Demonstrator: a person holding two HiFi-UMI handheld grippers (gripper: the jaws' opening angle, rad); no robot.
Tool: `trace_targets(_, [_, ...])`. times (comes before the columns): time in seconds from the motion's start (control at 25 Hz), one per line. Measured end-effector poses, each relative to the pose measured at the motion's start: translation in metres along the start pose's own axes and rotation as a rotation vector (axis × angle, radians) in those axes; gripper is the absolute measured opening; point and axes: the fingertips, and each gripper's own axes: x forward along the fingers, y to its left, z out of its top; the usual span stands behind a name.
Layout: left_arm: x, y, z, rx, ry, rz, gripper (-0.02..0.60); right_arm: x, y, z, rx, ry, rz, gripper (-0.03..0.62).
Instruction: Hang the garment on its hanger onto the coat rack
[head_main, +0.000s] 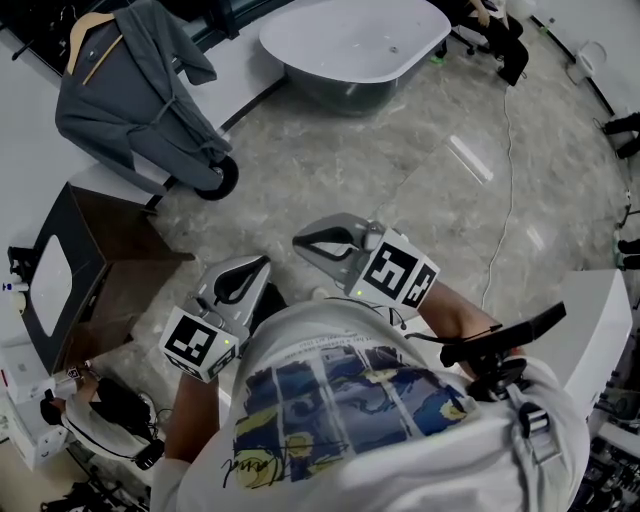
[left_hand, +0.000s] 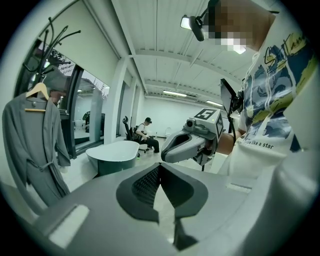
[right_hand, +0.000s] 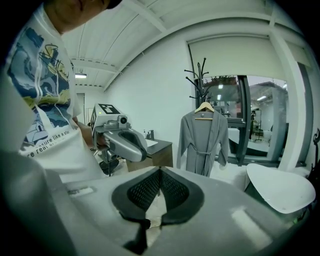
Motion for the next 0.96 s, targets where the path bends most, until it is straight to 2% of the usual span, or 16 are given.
trace_targets(0.96, [-0.009, 0.025, -0.01, -0.041, 0.025, 0.024, 0.003, 0.034, 0.004, 0.005, -0.017, 0.017, 0.056, 0.002])
